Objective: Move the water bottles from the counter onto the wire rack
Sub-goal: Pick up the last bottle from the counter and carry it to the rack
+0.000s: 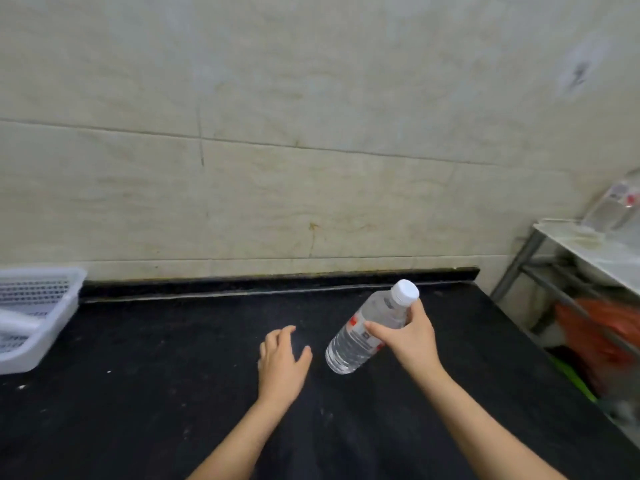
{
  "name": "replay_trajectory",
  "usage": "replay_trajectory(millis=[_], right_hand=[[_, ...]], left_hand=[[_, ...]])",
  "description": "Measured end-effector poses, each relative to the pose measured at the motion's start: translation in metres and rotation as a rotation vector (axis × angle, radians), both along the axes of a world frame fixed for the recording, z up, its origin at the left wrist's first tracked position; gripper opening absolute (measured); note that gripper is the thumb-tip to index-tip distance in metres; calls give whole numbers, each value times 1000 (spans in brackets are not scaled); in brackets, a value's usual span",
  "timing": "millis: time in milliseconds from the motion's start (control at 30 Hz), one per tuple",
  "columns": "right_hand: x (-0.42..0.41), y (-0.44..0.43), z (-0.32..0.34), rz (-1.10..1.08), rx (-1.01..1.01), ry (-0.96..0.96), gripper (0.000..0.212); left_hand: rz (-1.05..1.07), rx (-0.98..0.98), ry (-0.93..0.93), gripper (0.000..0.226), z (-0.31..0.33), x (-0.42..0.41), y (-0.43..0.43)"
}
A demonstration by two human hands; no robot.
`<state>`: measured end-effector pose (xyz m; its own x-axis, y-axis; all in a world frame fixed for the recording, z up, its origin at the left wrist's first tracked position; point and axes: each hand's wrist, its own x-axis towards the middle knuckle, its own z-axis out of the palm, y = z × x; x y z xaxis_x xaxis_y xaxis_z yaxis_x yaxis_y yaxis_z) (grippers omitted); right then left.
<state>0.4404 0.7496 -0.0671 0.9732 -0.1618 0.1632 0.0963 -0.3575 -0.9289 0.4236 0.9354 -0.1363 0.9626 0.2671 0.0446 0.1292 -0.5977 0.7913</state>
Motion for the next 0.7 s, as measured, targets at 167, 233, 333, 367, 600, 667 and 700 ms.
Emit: replay_trajectory(millis=[167,233,333,367,600,667,700], right_hand=[[-72,-144,26,-114,19,-71,50],[-102,-196,37,-177,-20,-93,52],[-148,-277,55,-282,-90,-117,49],[-163,-303,60,-307,-109,-114,49],[-230,-446,71,-568,-102,-145,50],[-235,-476,69,-625,-90,-141,50],[-236,-491,68,-643,-88,-139,49]], left_hand=[[-135,-20,-26,48,9,-36,-141],[-198,-32,-19,47,8,-47,-198],[-332,-39,6,47,15,-66,-285],[-384,-28,4,47,19,-72,-313],[-641,53,-119,48,54,-73,-469],[-698,86,-146,49,57,-66,-503],[-718,98,-163,48,58,-59,-519]])
